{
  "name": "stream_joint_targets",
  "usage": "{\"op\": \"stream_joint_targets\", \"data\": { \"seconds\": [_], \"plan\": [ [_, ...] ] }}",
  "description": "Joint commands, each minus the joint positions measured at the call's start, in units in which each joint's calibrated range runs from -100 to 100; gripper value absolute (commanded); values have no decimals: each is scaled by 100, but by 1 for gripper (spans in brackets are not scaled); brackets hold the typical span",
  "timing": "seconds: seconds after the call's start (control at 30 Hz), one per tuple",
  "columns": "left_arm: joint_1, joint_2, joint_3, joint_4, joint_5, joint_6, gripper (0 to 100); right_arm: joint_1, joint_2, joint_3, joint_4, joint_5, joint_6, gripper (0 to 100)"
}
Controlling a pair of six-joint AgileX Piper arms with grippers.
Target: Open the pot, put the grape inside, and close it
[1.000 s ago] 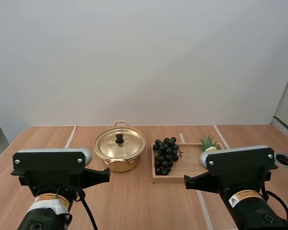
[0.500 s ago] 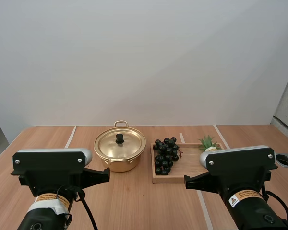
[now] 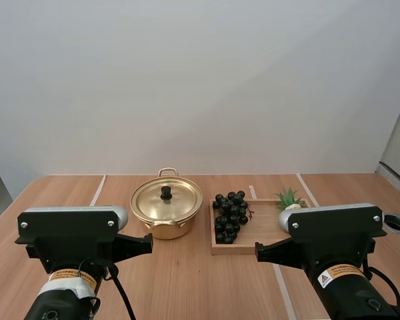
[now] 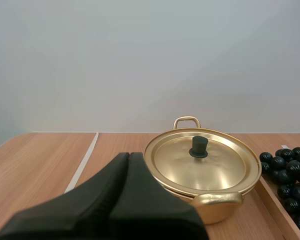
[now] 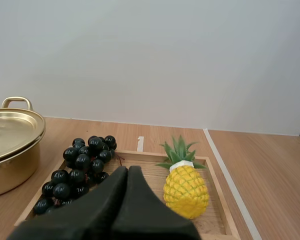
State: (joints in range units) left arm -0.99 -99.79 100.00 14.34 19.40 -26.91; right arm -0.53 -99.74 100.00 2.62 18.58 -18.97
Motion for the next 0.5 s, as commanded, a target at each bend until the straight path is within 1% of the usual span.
{"op": "stream_joint_targets", "data": {
  "seconds": [0.0,0.07,0.33,0.4,0.47],
  "plan": [
    [-26,-21,0,62,-141,-23,0,3,-26,0,-232,-44,32,0],
    [-26,-21,0,62,-153,-23,0,3,-26,0,-512,-125,32,0],
    [-26,-21,0,79,-220,-13,0,3,-26,0,-513,-1209,32,0],
    [-26,-21,0,287,-488,184,0,3,-26,0,-513,-1639,32,0],
    [-26,-21,0,771,-1114,478,0,3,-26,0,-606,-2159,32,0]
  ]
}}
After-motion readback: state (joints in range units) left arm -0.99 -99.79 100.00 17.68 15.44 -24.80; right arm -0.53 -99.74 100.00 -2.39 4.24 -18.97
